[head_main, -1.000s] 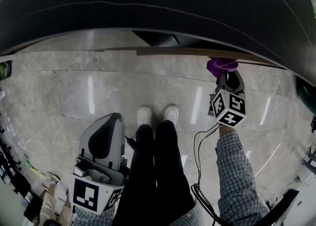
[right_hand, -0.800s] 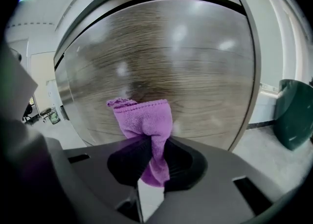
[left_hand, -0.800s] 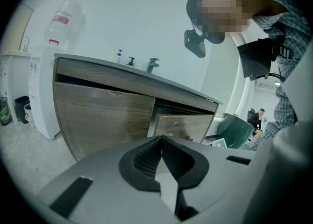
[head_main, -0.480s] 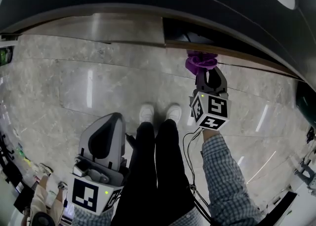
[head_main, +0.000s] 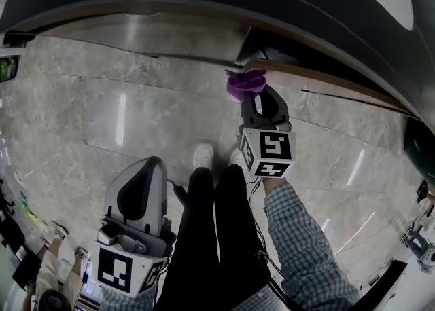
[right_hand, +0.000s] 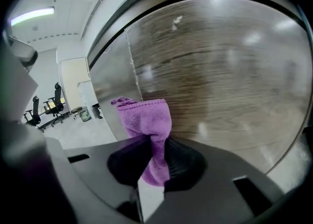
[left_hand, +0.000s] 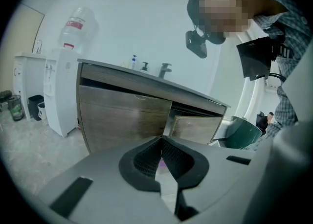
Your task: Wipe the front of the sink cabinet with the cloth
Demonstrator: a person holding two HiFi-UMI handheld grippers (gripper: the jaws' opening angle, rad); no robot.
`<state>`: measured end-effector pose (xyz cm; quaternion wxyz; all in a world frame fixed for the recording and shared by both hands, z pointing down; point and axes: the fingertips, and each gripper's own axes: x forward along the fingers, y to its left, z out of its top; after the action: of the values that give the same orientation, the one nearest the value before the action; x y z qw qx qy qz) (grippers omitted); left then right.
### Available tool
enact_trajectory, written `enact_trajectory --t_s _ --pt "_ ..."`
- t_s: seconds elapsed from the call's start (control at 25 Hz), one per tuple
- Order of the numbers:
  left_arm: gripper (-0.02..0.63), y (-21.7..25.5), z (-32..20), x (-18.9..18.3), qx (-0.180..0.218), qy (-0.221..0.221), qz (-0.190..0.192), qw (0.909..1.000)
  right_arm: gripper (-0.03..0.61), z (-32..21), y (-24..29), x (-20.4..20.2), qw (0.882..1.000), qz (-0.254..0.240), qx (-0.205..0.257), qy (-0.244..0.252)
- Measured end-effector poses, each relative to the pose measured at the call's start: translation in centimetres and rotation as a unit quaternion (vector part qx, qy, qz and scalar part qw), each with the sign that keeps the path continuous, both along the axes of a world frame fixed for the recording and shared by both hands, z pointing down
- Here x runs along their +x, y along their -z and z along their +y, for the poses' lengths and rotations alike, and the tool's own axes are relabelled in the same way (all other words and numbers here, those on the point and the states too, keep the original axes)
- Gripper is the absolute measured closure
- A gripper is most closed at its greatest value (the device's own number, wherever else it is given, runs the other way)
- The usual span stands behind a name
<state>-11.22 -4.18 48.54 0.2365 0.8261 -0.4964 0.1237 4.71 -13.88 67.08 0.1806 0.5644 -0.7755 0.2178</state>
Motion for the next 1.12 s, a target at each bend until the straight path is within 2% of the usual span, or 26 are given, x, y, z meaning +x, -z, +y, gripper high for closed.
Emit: enact_trajectory --t_s 0.36,0.56,0.8,1.12 --pt "0.603 4.1 0.2 -1.1 0.009 0.003 0.000 1.0000 0.505 1.2 7.9 -0.8 0.999 -0.028 0.014 0.008" --pt "0.603 9.1 0.6 -0.9 0.017 -0.005 -0.005 0.9998 0.505 2.7 15.8 1.2 0.999 -0.003 0.030 0.017" --pt "0.603 16.8 0.1 -0.9 0.052 -0.018 -0.013 0.9984 0.505 3.6 26.9 4.1 0.998 -0.006 0.060 -0.020" --pt "0.603 26.0 0.5 0.7 0.103 -0.046 0.000 0.9937 0.505 7.5 37.2 7.1 0.995 0.004 0.073 -0.063"
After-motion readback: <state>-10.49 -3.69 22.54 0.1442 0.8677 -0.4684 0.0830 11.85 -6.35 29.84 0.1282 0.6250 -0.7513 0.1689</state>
